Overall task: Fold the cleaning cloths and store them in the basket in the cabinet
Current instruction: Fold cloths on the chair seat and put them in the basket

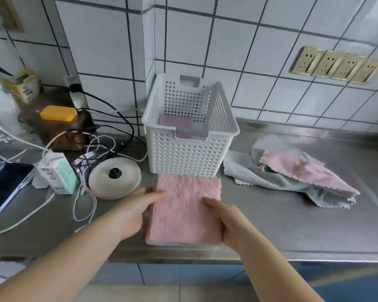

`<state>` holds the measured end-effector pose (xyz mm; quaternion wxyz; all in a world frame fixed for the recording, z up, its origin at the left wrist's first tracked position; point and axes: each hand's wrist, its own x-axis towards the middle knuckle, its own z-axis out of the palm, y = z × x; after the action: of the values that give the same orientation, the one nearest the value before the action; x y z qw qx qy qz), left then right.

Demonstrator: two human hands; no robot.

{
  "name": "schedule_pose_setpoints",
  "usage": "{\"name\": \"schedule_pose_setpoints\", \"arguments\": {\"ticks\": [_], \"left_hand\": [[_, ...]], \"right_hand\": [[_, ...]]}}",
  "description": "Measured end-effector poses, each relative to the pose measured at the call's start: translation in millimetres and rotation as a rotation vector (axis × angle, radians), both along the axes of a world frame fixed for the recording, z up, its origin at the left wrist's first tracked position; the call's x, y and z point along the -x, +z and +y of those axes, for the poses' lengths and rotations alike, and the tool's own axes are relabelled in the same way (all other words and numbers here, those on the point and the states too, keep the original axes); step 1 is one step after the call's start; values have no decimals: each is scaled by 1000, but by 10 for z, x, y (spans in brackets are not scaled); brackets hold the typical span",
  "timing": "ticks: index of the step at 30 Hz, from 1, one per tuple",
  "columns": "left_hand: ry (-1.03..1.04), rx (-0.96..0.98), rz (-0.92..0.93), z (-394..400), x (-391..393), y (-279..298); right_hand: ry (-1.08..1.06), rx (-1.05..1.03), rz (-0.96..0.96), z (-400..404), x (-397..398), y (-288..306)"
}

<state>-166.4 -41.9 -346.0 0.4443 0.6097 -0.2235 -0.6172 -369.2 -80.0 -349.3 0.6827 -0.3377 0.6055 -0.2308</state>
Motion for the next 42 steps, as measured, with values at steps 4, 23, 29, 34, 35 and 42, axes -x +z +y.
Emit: {"name": "schedule_pose_setpoints", "arguments": {"ticks": [4, 23, 29, 34, 35, 42], "left_hand": [[-100, 78, -22, -77, -39, 379], [-102, 336, -141, -994, -209, 1927], [-16, 353, -98, -1542, -282, 2105], [-76, 208, -111, -2004, -272, 2015], [-53, 166, -125, -2078, -267, 1965], [126, 10, -214, -2800, -375, 1310]], "right_hand": [[117, 150, 4, -80, -160, 326], [165, 539, 116, -911, -330, 2180], [47, 552, 35, -1418, -394, 2243], [0, 519, -13, -2003, -473, 2161], [0, 516, -3, -2125, -497, 2116], [91, 405, 208, -3091, -787, 1536]]}}
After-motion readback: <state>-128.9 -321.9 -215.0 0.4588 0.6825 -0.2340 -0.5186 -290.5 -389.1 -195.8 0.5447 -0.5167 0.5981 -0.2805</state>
